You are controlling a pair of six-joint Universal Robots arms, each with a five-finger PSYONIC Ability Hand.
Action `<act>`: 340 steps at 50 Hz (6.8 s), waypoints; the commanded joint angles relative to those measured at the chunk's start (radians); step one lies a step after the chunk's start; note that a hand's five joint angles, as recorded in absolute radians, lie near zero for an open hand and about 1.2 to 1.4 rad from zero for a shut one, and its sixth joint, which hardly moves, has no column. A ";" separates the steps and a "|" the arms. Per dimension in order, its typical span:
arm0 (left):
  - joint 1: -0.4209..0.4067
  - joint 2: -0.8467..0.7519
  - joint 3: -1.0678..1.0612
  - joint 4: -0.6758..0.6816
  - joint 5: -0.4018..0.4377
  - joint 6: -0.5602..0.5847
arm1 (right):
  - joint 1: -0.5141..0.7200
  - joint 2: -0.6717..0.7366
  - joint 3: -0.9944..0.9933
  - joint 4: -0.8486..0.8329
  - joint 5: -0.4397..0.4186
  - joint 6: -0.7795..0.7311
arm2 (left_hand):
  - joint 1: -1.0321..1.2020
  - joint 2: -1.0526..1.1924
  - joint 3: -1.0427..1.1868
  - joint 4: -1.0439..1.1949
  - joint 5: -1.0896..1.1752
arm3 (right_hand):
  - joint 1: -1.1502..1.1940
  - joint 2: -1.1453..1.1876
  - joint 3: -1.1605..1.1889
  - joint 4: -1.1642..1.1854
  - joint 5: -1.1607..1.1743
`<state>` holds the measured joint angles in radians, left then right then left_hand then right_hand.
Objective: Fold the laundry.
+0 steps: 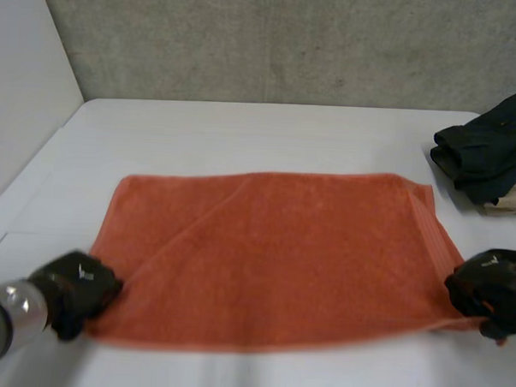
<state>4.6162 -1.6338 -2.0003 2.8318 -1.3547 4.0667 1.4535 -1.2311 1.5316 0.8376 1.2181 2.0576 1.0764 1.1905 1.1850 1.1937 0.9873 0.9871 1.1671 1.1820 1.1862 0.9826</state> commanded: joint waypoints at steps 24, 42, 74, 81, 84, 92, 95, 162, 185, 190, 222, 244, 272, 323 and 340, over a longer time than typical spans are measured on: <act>-0.194 -0.630 0.678 0.552 -0.234 -0.098 | 0.202 0.410 -0.464 -0.642 0.150 0.168 | 0.320 0.206 0.211 0.203 0.234 | 0.409 0.229 0.214 0.210 0.239; -0.229 -0.905 1.000 0.718 -0.270 -0.097 | 0.255 0.709 -0.752 -1.013 0.167 0.165 | 0.320 0.206 0.211 0.203 0.234 | 0.409 0.229 0.214 0.210 0.239; -0.289 -0.528 0.496 0.753 -0.262 -0.246 | 0.107 0.179 -0.102 -0.764 -0.005 0.524 | -0.902 -1.016 -1.011 -1.019 -0.987 | -0.735 -0.915 -0.930 -0.934 -0.905; -0.284 -0.526 0.453 0.755 -0.261 -0.250 | 0.103 0.255 -0.116 -0.830 -0.008 0.510 | -0.902 -1.016 -1.011 -1.019 -0.987 | -0.518 -0.698 -0.713 -0.717 -0.688; -0.284 -0.528 0.449 0.755 -0.261 -0.250 | 0.103 0.282 -0.125 -0.848 -0.006 0.506 | -0.902 -1.016 -1.011 -1.019 -0.987 | -0.506 -0.686 -0.701 -0.705 -0.676; -0.283 -0.526 0.448 0.755 -0.261 -0.250 | 0.110 0.354 -0.175 -0.853 -0.002 0.503 | -0.902 -1.016 -1.011 -1.019 -0.987 | -0.139 -0.319 -0.334 -0.339 -0.310; -0.284 -0.525 0.446 0.753 -0.261 -0.250 | 0.110 0.364 -0.183 -0.851 0.003 0.503 | -0.902 -1.016 -1.011 -1.019 -0.987 | 0.338 0.158 0.143 0.139 0.168; -0.273 -0.230 0.285 0.745 -0.233 -0.356 | 0.855 0.386 -0.378 -1.020 0.115 0.268 | -0.902 -1.016 -1.011 -1.019 -0.987 | -0.813 -0.993 -1.007 -1.012 -0.983; -0.568 -0.288 0.359 0.640 -0.129 -0.540 | 0.611 0.127 0.038 -0.942 0.189 0.570 | -0.886 -1.001 -0.995 -1.004 -0.972 | -0.813 -0.993 -1.007 -1.012 -0.983; -0.566 -0.313 0.377 0.635 -0.133 -0.540 | 0.616 0.128 0.019 -0.965 0.190 0.570 | -0.886 -1.001 -0.995 -1.004 -0.972 | -0.679 -0.859 -0.874 -0.878 -0.849; -0.386 -0.205 0.325 0.609 -0.159 -0.540 | 0.620 0.338 -0.290 -0.838 0.158 0.767 | -0.889 -1.003 -0.998 -1.007 -0.975 | 0.409 0.229 0.214 0.210 0.239; -0.247 -0.112 0.244 0.586 -0.158 -0.549 | 0.939 0.604 -0.476 -1.143 -0.031 0.136 | -0.892 -1.006 -1.001 -1.010 -0.978 | 0.166 -0.014 -0.029 -0.033 -0.004; -0.494 -0.223 0.310 0.597 -0.150 -0.546 | 0.686 0.156 -0.133 -0.826 0.126 0.823 | -0.878 -0.992 -0.986 -0.995 -0.963 | -0.813 -0.993 -1.007 -1.012 -0.983; -0.424 -0.528 0.583 0.649 -0.422 -0.353 | 0.562 0.191 0.137 -1.039 0.328 0.492 | -0.880 -0.995 -0.989 -0.998 -0.966 | -0.359 -0.539 -0.554 -0.558 -0.529; -0.416 -0.460 0.517 0.649 -0.425 -0.358 | 0.432 0.139 0.196 -0.925 0.251 0.418 | -0.892 -1.006 -1.001 -1.010 -0.978 | 0.409 0.229 0.214 0.210 0.239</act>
<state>4.1939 -2.1487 -1.4465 3.4807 -1.7790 3.7095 1.9323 -1.0438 1.6828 -0.1830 1.4923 2.5398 0.1909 0.2008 0.2087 0.2029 0.0451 0.8742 1.1416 1.1819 1.1866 0.9521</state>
